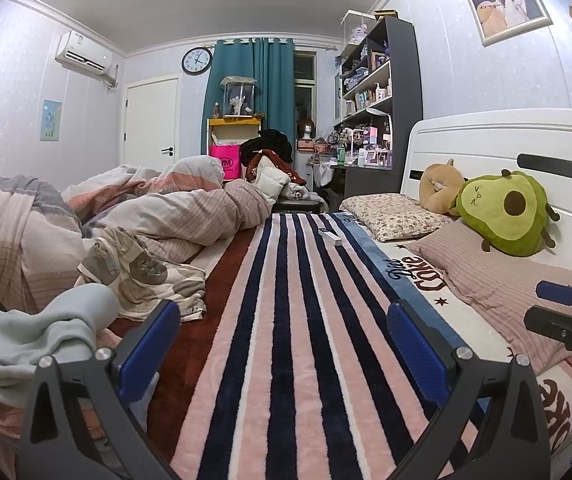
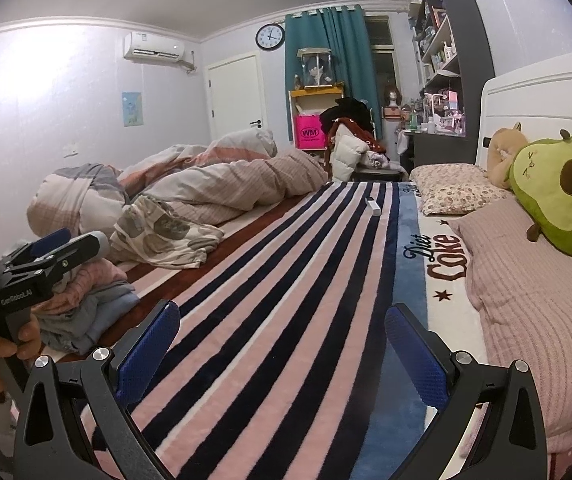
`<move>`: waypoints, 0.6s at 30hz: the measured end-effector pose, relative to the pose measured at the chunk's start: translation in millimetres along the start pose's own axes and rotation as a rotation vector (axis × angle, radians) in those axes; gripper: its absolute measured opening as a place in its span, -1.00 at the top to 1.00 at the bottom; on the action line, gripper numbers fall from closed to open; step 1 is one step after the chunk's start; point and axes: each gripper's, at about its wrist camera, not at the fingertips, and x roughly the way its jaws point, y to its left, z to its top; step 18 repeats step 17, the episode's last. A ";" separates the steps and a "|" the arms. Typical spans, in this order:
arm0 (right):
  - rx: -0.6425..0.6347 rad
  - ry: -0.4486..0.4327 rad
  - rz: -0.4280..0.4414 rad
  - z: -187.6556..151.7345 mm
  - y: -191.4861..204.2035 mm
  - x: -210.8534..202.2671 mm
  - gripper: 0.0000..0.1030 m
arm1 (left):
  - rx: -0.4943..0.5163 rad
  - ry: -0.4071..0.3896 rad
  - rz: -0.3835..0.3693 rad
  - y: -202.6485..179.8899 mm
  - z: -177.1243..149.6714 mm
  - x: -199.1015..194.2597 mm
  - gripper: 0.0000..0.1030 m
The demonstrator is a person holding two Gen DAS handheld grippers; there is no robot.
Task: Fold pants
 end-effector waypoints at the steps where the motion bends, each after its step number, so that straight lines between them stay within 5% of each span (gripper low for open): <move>1: 0.000 0.000 0.000 0.0 0.0 0.0 -0.99 | -0.001 0.000 -0.001 0.1 0.0 0.0 -0.98; 18: -0.001 0.001 0.002 0.4 -0.2 -0.4 -0.99 | 0.000 -0.002 -0.016 1.9 1.9 1.0 -0.98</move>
